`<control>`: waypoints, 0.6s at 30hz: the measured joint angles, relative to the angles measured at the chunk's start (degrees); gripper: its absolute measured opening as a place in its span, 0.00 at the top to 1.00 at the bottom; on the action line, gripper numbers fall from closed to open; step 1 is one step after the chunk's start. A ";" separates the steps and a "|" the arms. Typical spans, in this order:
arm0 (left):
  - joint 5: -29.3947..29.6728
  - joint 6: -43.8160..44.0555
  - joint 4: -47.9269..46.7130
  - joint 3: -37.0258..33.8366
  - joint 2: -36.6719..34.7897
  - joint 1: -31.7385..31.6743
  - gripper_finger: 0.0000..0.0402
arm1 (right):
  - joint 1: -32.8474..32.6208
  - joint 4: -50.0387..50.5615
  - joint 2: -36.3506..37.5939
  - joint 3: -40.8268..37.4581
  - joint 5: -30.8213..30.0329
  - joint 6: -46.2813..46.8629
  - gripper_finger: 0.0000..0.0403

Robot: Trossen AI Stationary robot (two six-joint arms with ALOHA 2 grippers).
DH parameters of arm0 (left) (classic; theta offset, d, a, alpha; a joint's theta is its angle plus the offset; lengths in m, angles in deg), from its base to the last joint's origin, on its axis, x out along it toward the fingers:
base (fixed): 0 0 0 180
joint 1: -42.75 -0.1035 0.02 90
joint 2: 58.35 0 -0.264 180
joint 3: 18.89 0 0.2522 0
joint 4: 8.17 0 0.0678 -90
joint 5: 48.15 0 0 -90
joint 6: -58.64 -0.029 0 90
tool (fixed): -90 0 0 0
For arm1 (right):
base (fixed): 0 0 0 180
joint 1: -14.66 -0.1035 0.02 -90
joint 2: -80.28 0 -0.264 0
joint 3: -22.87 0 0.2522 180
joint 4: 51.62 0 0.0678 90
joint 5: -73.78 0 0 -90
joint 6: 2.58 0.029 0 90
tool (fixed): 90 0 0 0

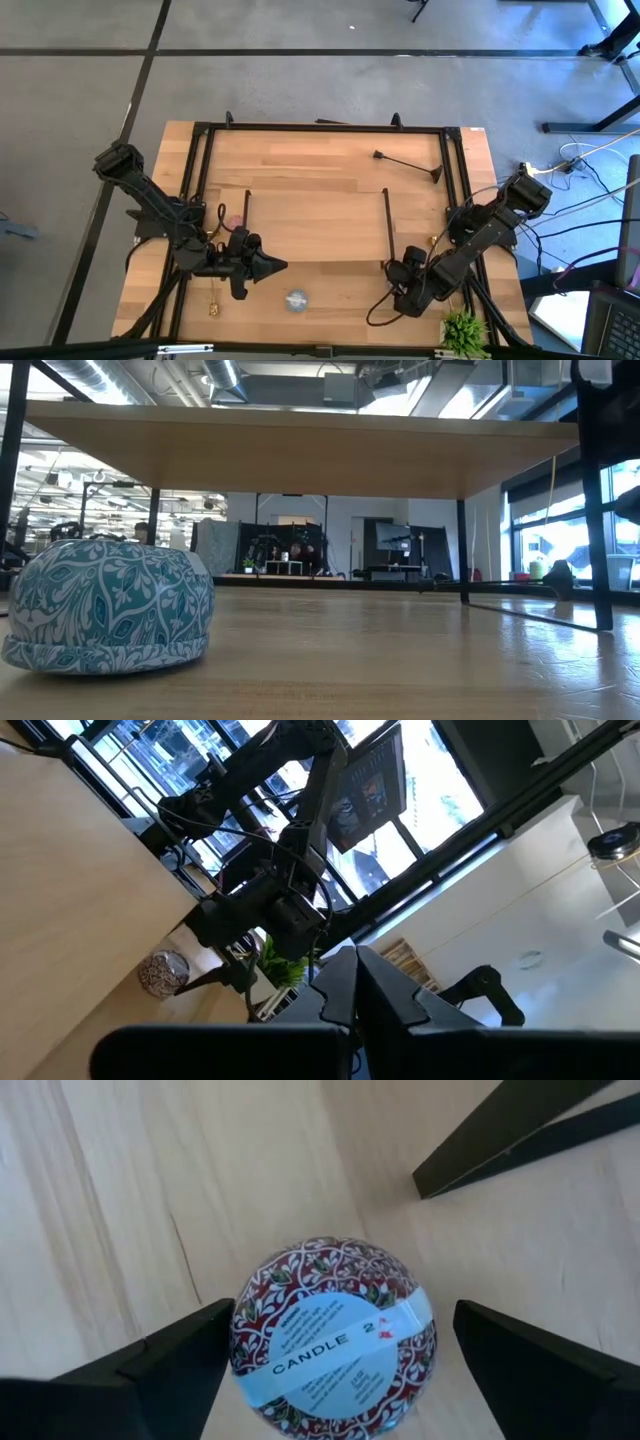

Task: Pick & Place candle stick holders
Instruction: Put the red scented candle on the shelf

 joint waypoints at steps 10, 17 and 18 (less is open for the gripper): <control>0.35 -0.02 0.00 0.02 0.00 0.00 1.00 | -0.02 -0.02 0.00 0.00 -0.02 0.17 0.08; 0.39 -0.02 0.00 0.02 0.00 0.00 0.99 | -0.02 -0.29 0.00 0.00 1.31 0.20 0.20; 0.39 -0.02 0.00 0.00 0.00 0.00 1.00 | -0.02 -0.49 0.00 0.00 1.64 0.20 0.22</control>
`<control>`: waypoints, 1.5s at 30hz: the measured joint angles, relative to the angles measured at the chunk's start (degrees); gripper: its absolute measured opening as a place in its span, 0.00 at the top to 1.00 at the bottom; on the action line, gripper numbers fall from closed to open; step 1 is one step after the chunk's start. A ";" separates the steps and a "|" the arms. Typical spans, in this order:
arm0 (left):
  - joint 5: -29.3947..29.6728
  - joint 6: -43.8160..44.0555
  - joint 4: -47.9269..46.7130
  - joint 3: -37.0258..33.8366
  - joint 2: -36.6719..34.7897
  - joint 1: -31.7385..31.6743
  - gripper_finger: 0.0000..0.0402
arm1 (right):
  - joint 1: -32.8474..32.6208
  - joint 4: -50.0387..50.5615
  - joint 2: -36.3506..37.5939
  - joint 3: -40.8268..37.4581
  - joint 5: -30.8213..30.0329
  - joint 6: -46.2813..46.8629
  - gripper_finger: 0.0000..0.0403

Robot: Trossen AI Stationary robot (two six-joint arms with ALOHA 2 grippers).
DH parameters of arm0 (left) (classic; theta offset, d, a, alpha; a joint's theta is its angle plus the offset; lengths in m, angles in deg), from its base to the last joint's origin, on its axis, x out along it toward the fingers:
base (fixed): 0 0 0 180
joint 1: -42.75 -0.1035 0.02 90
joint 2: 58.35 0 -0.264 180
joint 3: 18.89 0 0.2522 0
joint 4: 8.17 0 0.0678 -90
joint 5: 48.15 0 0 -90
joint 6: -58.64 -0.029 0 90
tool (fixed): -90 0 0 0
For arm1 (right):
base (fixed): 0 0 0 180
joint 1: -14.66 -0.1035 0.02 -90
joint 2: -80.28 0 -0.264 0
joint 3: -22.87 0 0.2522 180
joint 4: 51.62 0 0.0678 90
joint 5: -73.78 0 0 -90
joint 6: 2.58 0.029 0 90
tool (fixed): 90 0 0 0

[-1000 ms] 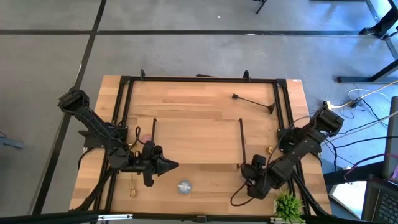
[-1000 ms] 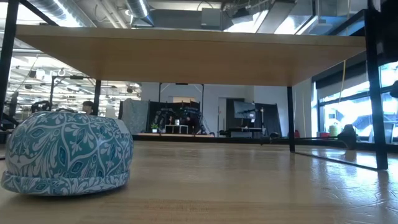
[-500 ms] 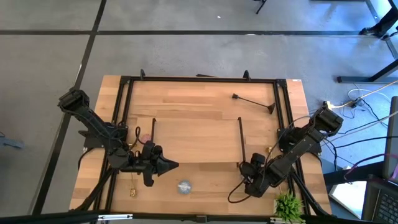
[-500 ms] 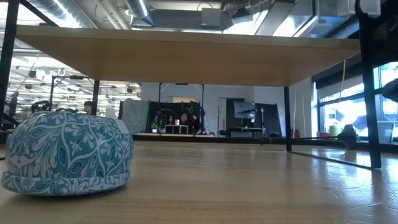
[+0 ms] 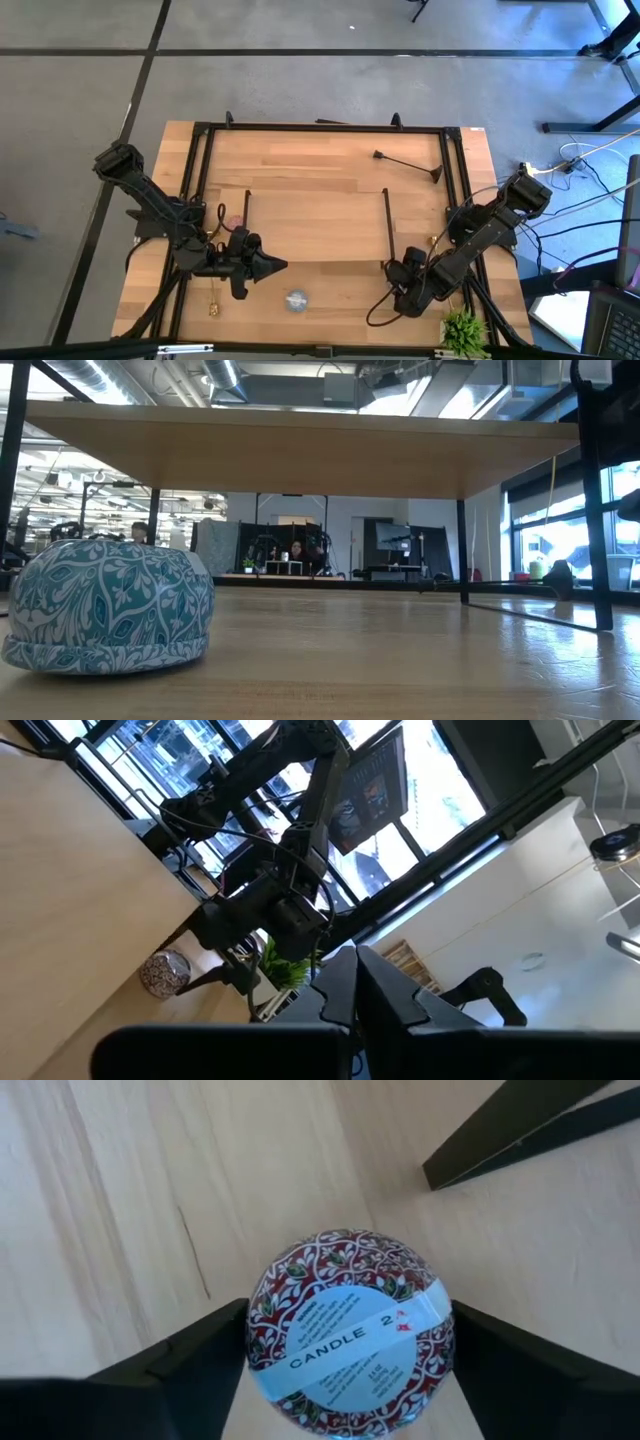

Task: Pick & Place candle stick holders
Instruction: Put the red scented candle on the shelf

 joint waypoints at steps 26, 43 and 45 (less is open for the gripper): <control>0.68 0.04 0.00 0.00 0.00 0.01 0.99 | -2.09 -4.57 0.05 0.32 6.16 5.93 0.25; 0.74 0.04 0.02 0.00 0.00 0.02 0.99 | -2.51 -4.19 -0.02 7.83 5.90 5.55 0.25; 0.74 0.04 0.01 0.00 0.01 0.01 0.99 | -2.51 -4.23 -0.02 9.18 5.88 5.20 0.26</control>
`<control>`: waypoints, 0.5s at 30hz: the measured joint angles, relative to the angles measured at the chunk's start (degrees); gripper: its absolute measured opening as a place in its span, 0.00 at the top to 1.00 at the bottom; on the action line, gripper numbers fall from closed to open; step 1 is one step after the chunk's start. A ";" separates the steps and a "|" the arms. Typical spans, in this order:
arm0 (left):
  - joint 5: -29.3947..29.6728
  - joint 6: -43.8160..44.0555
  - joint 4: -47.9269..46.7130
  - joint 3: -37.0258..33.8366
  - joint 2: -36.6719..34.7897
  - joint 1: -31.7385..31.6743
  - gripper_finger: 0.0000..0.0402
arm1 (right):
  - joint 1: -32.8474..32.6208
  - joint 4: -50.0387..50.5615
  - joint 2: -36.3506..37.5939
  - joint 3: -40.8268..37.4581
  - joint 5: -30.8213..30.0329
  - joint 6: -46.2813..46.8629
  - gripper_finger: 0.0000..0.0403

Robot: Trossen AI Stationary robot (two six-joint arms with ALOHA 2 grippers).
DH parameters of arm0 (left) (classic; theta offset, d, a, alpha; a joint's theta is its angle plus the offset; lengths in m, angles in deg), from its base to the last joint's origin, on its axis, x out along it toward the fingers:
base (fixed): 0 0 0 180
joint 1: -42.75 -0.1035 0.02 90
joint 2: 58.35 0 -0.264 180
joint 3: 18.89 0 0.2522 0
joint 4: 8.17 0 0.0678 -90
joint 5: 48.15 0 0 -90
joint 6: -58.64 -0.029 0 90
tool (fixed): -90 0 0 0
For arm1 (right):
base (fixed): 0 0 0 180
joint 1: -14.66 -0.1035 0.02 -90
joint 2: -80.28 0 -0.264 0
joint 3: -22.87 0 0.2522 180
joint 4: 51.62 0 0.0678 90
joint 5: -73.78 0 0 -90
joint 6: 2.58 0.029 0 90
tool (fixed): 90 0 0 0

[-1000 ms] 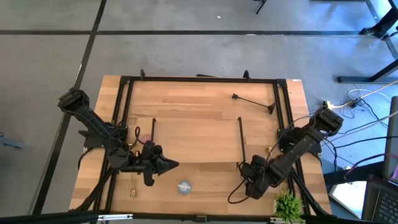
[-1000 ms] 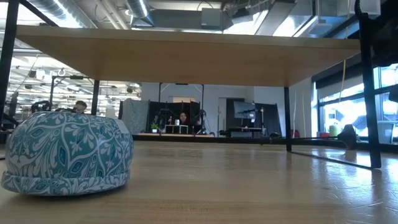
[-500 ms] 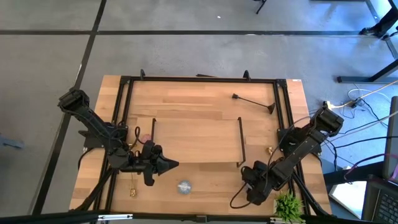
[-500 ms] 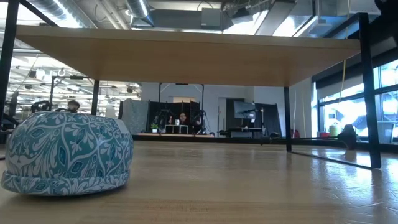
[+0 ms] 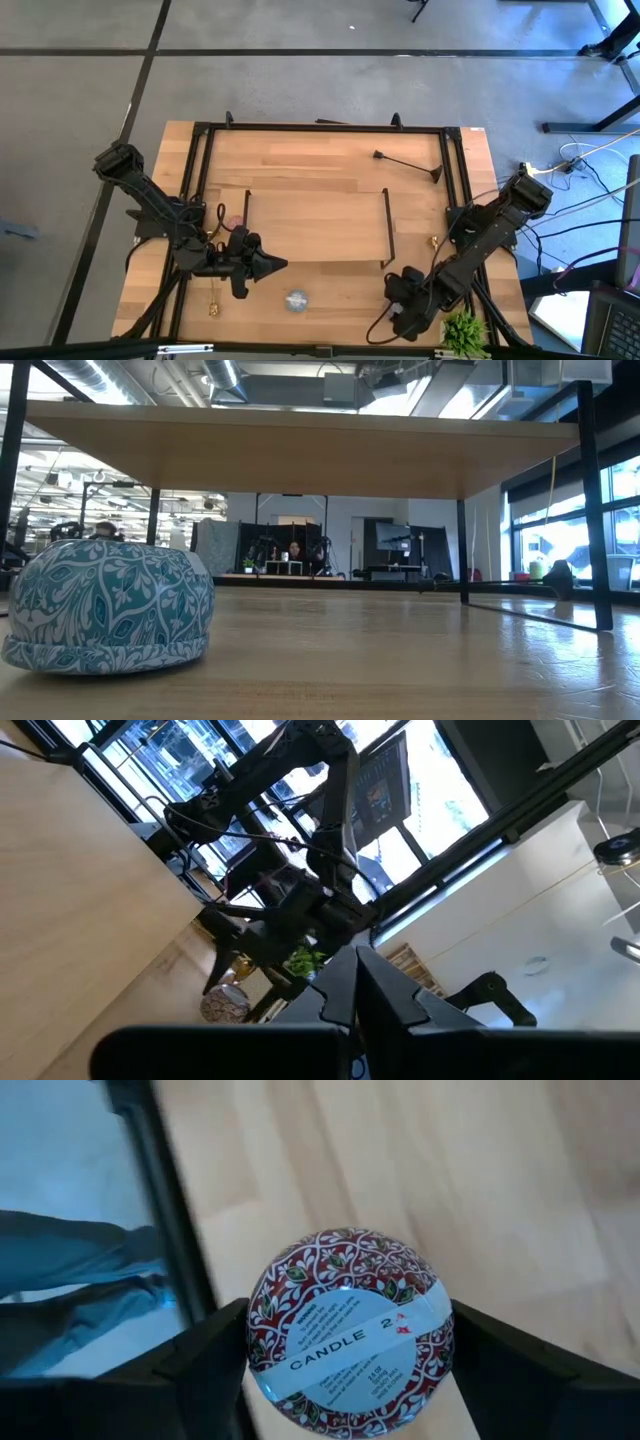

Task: Pick & Place candle stick holders
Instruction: Put the red scented candle on the shelf

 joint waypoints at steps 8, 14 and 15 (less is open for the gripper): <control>0.70 -7.44 6.13 -0.02 0.03 -0.01 0.99 | 0.12 0.14 0.00 6.26 -3.35 -3.07 0.26; 0.49 -15.60 13.84 0.00 0.03 -0.55 0.99 | 1.71 0.21 0.00 9.01 -6.08 -4.74 0.26; 0.19 -15.97 14.78 0.00 0.03 -0.81 0.99 | 2.02 0.11 0.00 9.49 -6.42 -4.93 0.26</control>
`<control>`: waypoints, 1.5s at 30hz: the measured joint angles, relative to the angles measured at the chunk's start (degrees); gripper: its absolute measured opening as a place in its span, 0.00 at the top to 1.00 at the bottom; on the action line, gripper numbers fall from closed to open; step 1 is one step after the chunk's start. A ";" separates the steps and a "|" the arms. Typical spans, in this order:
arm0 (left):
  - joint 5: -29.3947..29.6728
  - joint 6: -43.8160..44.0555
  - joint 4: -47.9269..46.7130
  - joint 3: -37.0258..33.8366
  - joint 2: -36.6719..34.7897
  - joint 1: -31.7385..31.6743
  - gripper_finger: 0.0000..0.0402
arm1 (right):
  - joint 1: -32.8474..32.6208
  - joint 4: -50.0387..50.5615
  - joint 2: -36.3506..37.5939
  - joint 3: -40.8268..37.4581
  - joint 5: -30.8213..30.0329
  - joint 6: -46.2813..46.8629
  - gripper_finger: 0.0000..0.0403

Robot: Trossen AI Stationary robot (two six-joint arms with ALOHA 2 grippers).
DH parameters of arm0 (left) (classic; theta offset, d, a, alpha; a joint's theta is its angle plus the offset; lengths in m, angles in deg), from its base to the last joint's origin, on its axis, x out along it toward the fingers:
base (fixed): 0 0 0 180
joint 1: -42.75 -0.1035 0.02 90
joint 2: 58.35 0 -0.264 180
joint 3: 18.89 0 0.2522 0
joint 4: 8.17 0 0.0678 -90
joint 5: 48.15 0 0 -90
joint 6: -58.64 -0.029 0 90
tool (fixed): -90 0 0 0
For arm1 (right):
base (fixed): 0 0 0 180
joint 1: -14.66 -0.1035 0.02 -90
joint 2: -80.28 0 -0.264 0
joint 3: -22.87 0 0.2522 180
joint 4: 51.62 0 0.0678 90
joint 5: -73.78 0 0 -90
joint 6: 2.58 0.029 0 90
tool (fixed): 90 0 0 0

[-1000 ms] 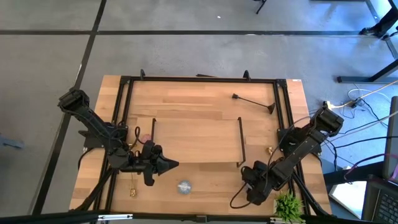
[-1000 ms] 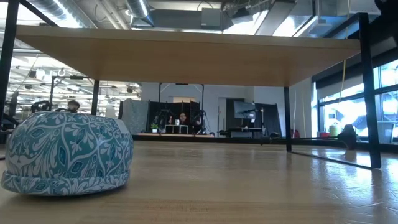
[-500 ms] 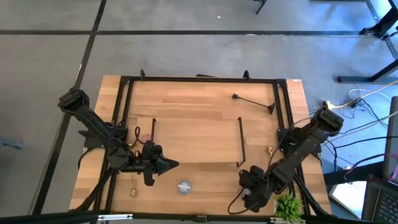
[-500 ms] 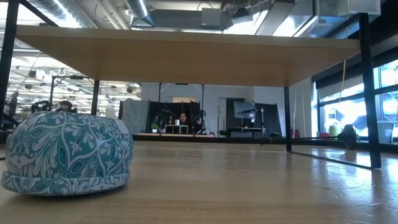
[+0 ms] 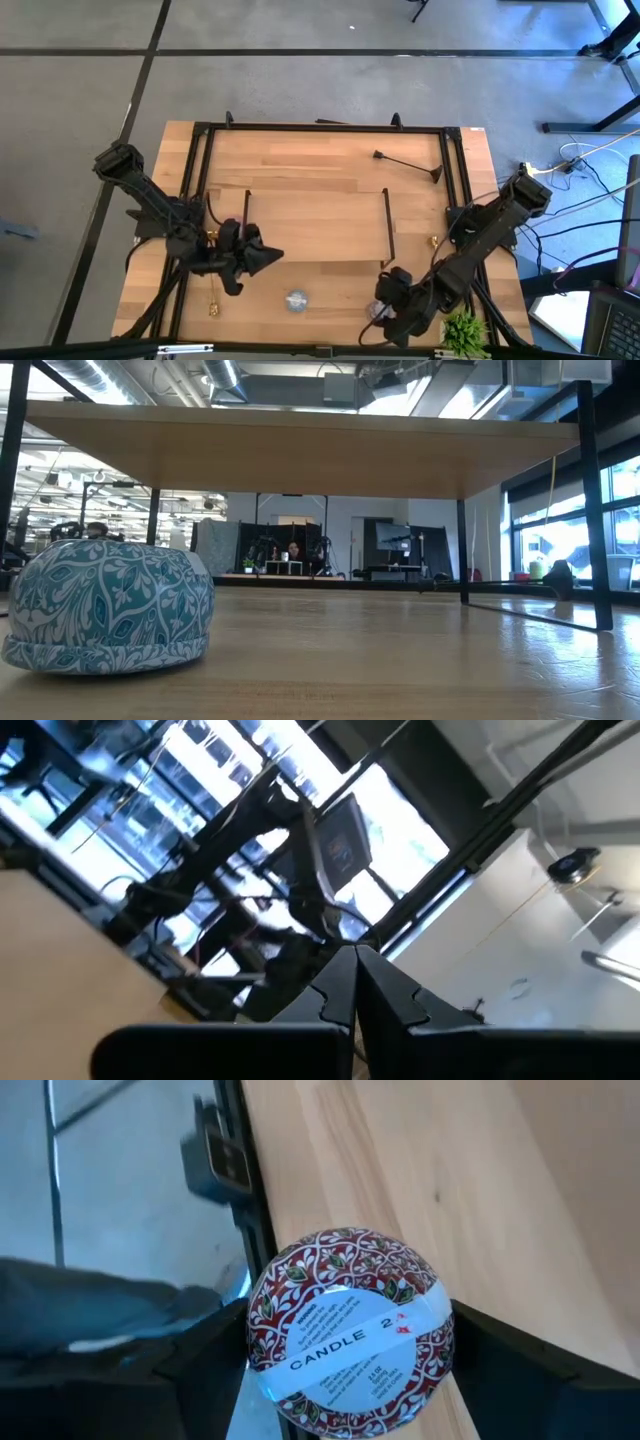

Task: Pick & Place candle stick holders
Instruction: Put the red scented candle on the shelf

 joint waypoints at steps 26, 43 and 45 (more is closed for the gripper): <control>-0.64 -20.40 20.60 0.09 -0.07 -1.67 0.99 | 12.01 -7.53 0.02 21.96 -10.31 -23.39 0.26; 6.61 -38.53 20.03 0.09 -10.01 1.82 0.99 | 23.04 -31.89 0.02 28.41 -9.58 -28.18 0.25; 9.76 -42.00 20.03 0.09 -11.25 2.82 0.99 | 24.22 -34.06 0.02 28.91 -9.55 -28.18 0.25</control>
